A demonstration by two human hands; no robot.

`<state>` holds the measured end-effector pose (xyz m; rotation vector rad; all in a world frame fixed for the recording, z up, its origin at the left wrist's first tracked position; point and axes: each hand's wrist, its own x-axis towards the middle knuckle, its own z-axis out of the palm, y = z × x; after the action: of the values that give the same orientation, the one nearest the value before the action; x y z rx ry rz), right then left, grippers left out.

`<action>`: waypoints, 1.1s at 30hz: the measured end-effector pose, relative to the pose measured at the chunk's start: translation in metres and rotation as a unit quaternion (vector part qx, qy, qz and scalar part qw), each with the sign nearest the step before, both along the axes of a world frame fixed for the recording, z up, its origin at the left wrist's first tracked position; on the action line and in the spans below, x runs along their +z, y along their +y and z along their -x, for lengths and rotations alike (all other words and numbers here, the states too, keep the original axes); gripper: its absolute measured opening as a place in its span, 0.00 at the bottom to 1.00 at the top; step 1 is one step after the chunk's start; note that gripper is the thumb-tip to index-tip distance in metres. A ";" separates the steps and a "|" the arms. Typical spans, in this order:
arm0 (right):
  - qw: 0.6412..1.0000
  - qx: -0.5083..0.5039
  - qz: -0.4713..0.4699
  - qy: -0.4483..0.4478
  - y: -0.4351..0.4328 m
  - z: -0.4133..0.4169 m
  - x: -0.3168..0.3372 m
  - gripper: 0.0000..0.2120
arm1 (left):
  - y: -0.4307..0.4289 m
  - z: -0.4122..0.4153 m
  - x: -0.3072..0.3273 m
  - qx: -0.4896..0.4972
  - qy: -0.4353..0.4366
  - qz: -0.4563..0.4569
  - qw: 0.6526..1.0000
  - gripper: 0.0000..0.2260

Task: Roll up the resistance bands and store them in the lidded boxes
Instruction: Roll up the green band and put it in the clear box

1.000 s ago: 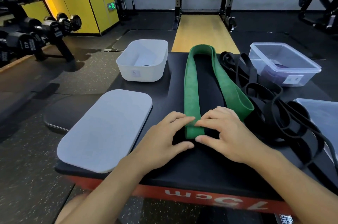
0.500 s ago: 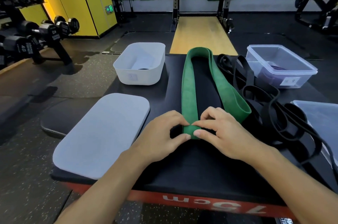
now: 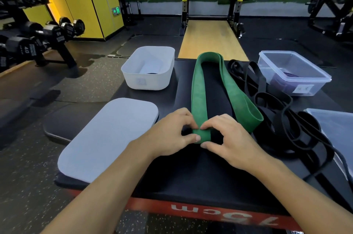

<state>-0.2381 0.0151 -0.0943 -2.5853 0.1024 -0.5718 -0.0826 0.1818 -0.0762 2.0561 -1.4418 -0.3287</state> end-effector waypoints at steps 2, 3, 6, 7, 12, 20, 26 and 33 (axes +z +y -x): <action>1.000 0.005 -0.006 0.001 -0.003 -0.001 -0.001 0.18 | 0.000 -0.002 -0.001 0.002 -0.004 -0.009 1.000 0.14; 1.000 0.000 -0.004 0.002 -0.003 -0.001 -0.002 0.18 | 0.000 -0.002 -0.001 0.003 -0.008 -0.015 1.000 0.14; 1.000 -0.026 0.013 0.005 -0.005 -0.002 -0.001 0.21 | -0.002 -0.001 0.001 0.005 -0.011 -0.026 1.000 0.15; 0.999 -0.030 0.019 0.009 -0.006 -0.003 -0.001 0.22 | -0.002 0.000 0.000 0.009 -0.011 -0.027 1.000 0.16; 0.998 -0.031 0.024 0.039 -0.011 -0.007 0.002 0.25 | 0.004 0.009 -0.009 0.020 0.027 0.026 0.999 0.21; 0.996 -0.029 -0.006 0.084 -0.019 -0.013 -0.001 0.24 | -0.005 0.008 -0.009 0.039 -0.041 0.073 0.996 0.17; 0.997 -0.039 -0.015 0.071 -0.017 -0.015 -0.008 0.28 | -0.009 -0.003 -0.005 0.032 0.025 0.075 0.996 0.14; 0.998 0.004 -0.059 0.018 -0.018 -0.012 -0.007 0.25 | -0.013 -0.010 0.005 0.057 0.064 0.027 0.996 0.14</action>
<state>-0.2259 -0.0024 -0.1016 -2.4815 0.1337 -0.5008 -0.0721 0.1693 -0.0716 2.0248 -1.2392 -0.3643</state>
